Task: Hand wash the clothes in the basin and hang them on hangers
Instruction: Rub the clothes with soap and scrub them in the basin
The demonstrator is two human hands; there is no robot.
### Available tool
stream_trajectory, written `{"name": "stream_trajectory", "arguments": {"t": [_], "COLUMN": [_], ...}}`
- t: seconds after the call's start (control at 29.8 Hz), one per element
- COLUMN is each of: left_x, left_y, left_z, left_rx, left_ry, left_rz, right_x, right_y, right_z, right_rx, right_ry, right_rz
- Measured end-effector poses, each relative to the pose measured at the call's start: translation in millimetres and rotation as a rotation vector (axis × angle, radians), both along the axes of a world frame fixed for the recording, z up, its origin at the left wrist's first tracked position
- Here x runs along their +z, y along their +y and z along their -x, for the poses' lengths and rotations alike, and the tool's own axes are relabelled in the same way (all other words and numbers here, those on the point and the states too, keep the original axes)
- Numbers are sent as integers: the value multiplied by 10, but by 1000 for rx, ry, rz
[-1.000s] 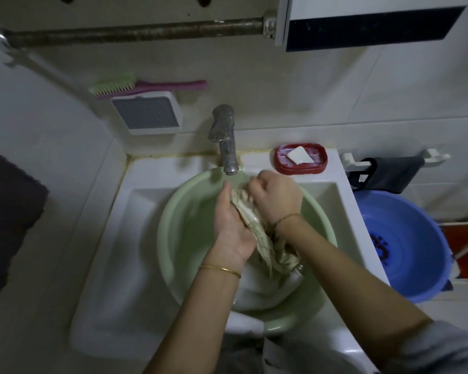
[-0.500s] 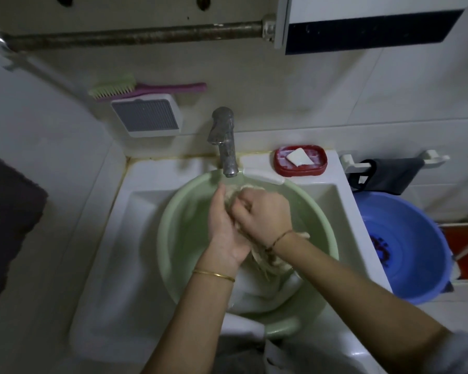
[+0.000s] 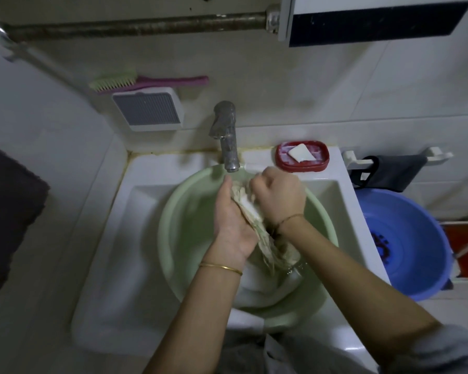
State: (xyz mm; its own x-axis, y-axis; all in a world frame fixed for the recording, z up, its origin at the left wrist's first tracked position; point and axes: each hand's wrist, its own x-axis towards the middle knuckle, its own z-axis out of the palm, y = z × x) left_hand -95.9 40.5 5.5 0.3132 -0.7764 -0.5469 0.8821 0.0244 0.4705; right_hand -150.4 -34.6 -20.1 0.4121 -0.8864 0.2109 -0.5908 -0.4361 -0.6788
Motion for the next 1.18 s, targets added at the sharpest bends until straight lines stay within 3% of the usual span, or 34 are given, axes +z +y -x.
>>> {"name": "stream_trajectory", "arguments": {"t": [0.1,0.24,0.37,0.47,0.54,0.67,0.81,0.94,0.97,1.08,1.18], "left_x": [-36,42,-1,28,48,11,85,16,21,73,74], "left_y": [10,14,23,38,40,34,31,55,54,27,23], "left_z": [-6,70,-27,41,42,-10,68,-8,5,82,53], "left_rx": [12,1,22,-12,2,11,-9,3,-6,-37,-18], "left_ry": [-1,0,-12,-22,-32,-45,-41,-43,-44,-52,-62], "left_rz": [-39,-3,-36,-17,-3,-59,-25,-60,-58,-27,-26], "right_x": [-13,8,-46,44,42,6,50,6,38,88,47], "right_y": [225,-175,256,-100,-131,268,-146,296,257,-133,3], "right_z": [55,44,49,37,36,63,25,70,90,65,82], "right_rx": [203,-52,218,23,-50,226,-64,218,235,-31,-4], "right_ry": [59,30,-1,24,34,29,40,35,39,24,-12], "right_rz": [124,-66,173,-37,-49,167,-63,210,190,-78,30]}}
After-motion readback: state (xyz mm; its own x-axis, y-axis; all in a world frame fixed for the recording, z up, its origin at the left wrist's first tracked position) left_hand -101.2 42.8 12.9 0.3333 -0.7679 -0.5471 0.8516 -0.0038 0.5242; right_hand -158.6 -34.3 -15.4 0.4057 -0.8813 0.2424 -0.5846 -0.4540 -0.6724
